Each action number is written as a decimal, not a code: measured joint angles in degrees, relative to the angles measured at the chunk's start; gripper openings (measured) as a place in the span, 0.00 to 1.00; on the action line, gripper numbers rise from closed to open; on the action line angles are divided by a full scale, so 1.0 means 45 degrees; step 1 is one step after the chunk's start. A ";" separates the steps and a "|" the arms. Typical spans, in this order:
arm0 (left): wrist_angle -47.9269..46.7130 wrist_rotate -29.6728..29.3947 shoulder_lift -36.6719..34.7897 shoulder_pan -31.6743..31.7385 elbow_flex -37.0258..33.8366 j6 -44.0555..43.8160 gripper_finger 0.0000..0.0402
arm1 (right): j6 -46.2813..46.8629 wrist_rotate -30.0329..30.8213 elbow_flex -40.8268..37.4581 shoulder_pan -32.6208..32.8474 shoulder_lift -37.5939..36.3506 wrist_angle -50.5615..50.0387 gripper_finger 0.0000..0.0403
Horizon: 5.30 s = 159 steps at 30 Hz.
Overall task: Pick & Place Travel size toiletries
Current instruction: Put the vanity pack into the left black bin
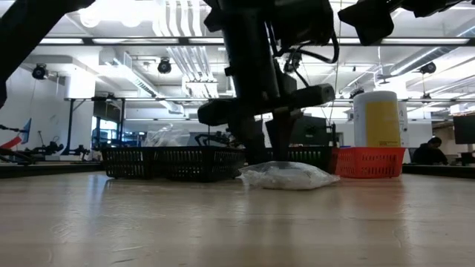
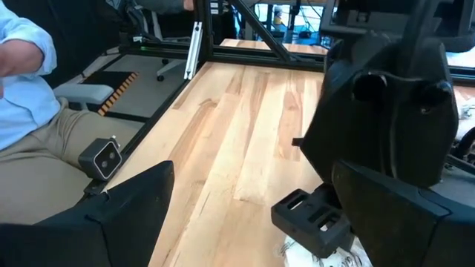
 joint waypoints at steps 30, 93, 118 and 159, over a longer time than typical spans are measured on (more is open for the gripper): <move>-0.1712 0.8261 -0.0015 -0.0029 -0.0550 -0.1590 0.32 | 0.0000 0.0000 -0.0004 0.0005 0.0000 -0.0005 0.90; -0.1005 0.2868 -0.0869 -0.0295 -0.1390 -0.0869 0.32 | 0.0000 0.0003 -0.0004 0.0005 0.0000 -0.0005 0.90; -0.1139 0.4873 -0.1441 -0.0303 -0.1381 -0.2653 0.32 | 0.0000 0.0005 -0.0004 0.0000 0.0000 -0.0005 0.90; 0.6969 -0.3235 -0.5590 -0.4279 -0.9569 -1.1757 0.41 | 0.0000 0.0000 -0.0002 0.0000 0.0000 -0.0008 0.90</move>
